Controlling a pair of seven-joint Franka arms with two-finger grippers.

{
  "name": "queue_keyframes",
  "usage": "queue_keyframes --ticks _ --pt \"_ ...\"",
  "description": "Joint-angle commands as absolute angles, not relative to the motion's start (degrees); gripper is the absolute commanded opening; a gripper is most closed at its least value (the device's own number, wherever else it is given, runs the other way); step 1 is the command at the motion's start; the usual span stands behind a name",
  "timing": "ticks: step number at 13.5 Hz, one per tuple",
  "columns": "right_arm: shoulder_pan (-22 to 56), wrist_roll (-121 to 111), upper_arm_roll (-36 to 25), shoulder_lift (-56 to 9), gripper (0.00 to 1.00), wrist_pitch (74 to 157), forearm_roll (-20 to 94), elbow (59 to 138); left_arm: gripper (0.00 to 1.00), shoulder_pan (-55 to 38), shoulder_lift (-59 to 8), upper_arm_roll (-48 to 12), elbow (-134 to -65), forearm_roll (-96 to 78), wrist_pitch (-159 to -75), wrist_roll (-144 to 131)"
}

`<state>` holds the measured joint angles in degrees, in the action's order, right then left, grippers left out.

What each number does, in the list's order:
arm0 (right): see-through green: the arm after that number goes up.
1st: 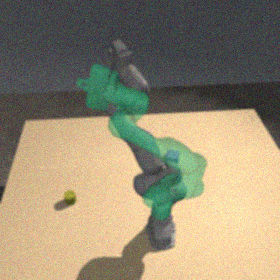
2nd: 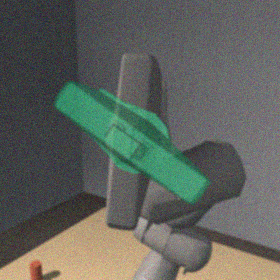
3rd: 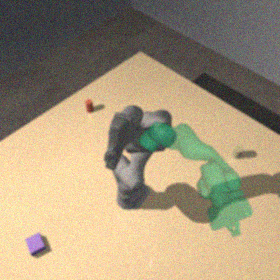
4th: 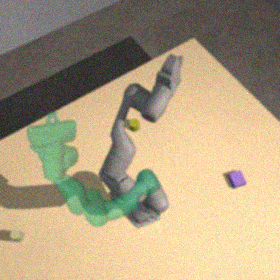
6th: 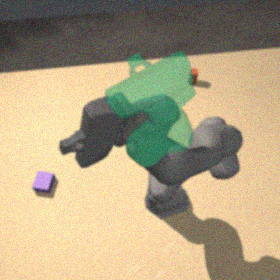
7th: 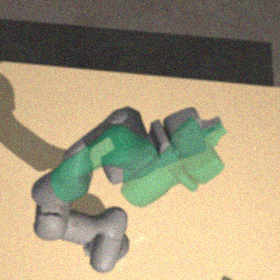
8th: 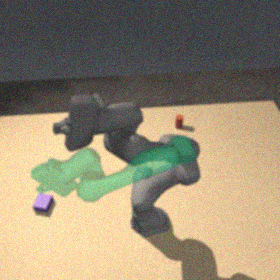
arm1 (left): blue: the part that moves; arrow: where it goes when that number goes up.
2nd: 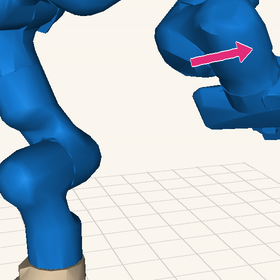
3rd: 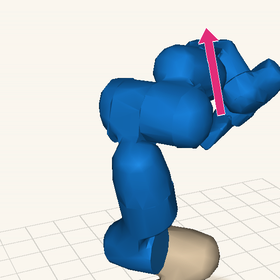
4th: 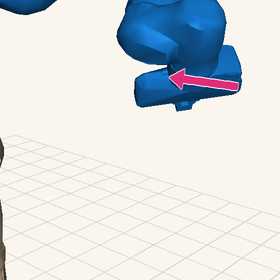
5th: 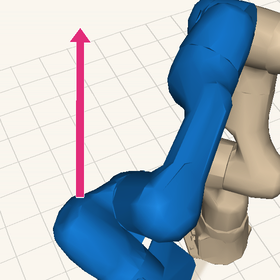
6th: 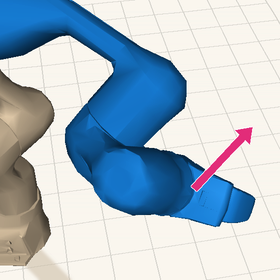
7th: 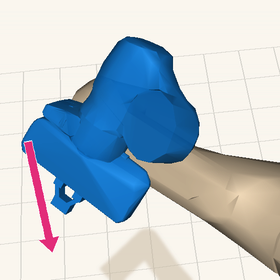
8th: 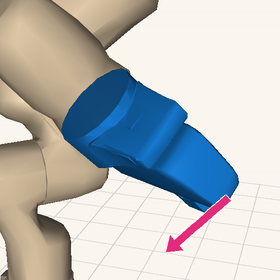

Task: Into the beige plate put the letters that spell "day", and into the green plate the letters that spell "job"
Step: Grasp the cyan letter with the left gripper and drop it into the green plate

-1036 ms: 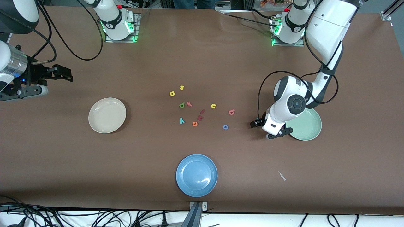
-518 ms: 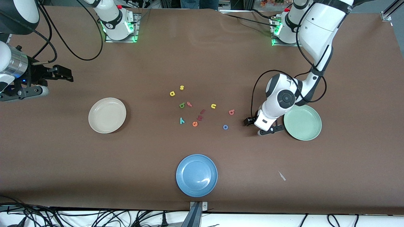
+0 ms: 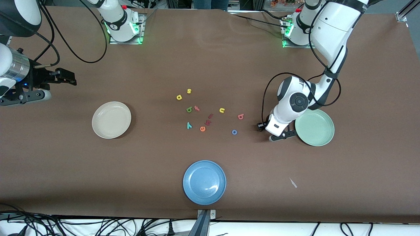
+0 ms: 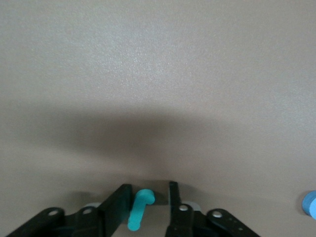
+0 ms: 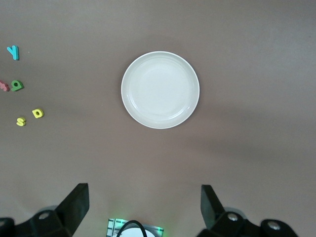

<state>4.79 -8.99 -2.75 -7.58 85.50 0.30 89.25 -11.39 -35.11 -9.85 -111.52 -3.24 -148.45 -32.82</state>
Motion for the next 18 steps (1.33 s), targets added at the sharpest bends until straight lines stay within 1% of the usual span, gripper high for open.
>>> queue_keyframes --ticks 1,2,4,6,9,11,13,15,18 --pt "4.92 -8.35 -2.81 -7.73 1.0 85.78 1.49 88.86 0.08 -11.25 -34.45 -9.67 -112.41 -2.37 -148.62 -32.17" --pt "4.92 -8.35 -2.81 -7.73 1.0 85.78 1.49 88.86 0.0 -11.25 -34.45 -9.67 -112.33 -2.37 -148.62 -32.25" --pt "4.92 -8.26 -2.81 -7.73 1.0 85.78 1.49 88.86 0.0 -11.16 -34.37 -9.58 -112.06 -2.37 -148.62 -32.26" --pt "4.92 -8.26 -2.81 -7.73 1.0 85.78 1.49 88.86 0.0 -10.81 -33.93 -9.58 -109.87 -2.37 -146.97 -32.34" --pt "5.18 -8.26 -2.73 -7.82 1.0 85.96 1.49 88.86 0.0 -8.01 -30.94 -9.58 -104.87 -2.37 -136.71 -31.03" --pt "5.54 -8.26 -2.81 -7.82 1.0 85.96 1.49 88.86 0.0 -5.11 -30.59 -9.49 -100.65 -2.37 -128.36 -26.05" --pt "5.54 -8.26 -2.81 -7.82 1.0 85.96 1.49 88.86 0.0 -0.99 -30.24 -9.06 -100.11 -2.29 -121.93 -14.74" --pt "5.54 -8.26 -2.81 -7.82 1.0 85.96 1.49 88.86 0.0 4.98 -30.23 -9.14 -100.37 -1.58 -121.03 -4.53" --pt "5.89 -8.26 -2.73 -7.91 1.0 86.13 1.49 88.86 0.0 7.12 -32.34 -8.97 -101.16 -1.5 -121.03 -0.7"
